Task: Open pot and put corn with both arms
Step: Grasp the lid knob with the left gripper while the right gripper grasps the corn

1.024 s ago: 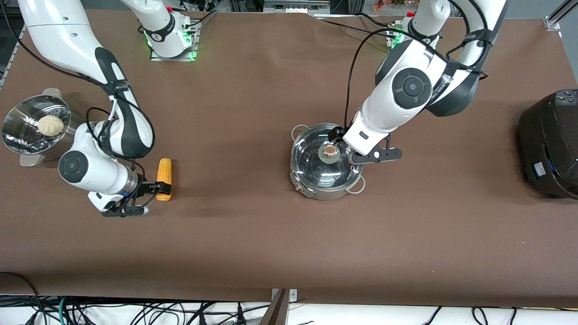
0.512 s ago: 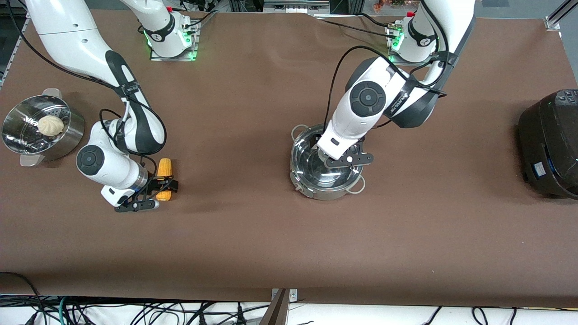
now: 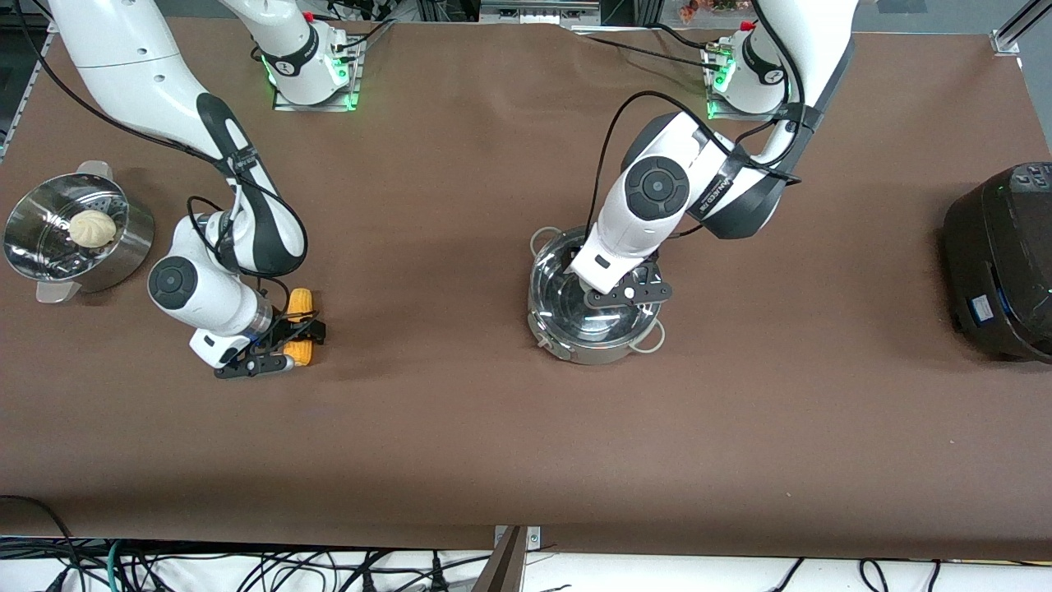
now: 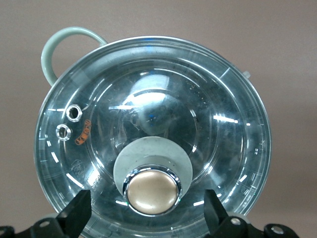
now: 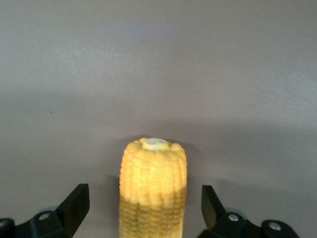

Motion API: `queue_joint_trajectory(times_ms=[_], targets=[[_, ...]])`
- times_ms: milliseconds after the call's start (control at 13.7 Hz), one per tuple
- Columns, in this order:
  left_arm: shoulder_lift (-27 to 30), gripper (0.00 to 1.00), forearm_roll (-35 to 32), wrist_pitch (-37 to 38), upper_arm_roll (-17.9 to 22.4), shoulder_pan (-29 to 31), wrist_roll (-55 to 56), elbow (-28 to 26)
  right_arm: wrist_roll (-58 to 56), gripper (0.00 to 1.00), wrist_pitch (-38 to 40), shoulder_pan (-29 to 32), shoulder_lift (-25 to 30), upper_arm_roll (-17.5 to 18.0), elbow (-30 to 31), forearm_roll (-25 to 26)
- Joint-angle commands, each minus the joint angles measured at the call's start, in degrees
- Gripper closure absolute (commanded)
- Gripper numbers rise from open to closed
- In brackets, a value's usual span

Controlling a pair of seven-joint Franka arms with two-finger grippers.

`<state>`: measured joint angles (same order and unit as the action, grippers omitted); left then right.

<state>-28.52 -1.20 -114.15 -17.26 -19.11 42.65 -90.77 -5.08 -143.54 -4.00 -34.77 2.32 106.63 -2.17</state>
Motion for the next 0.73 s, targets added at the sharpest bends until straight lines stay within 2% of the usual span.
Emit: queue_joint_trajectory(times_ms=[0,73,146,439,659], targets=[[-0.8,0.01,-1.4,-1.0,0.3,-0.8,1.2,1.2,-2.9,0.0,-2.2,0.2,2.3,-0.5,3.8,0.0],[-1.0,0.03,-1.4,-1.1,0.3,-0.8,1.2,1.3,-3.3,0.0,-2.3,0.3,2.3,-0.8,3.9,0.0],[-1.1,0.11,-1.4,-1.1,0.3,-0.8,1.2,1.3,-3.3,0.0,-2.4,0.3,2.3,-0.9,4.5,0.0],[-1.5,0.24,-1.5,-1.9,0.5,-1.2,1.0,1.2,-3.2,0.0,-1.8,0.3,3.1,-0.9,4.6,-0.1],[-1.7,0.24,-1.5,-2.0,0.5,-1.2,0.9,1.2,-2.9,0.0,-1.5,0.3,3.8,-0.9,5.4,-0.1]])
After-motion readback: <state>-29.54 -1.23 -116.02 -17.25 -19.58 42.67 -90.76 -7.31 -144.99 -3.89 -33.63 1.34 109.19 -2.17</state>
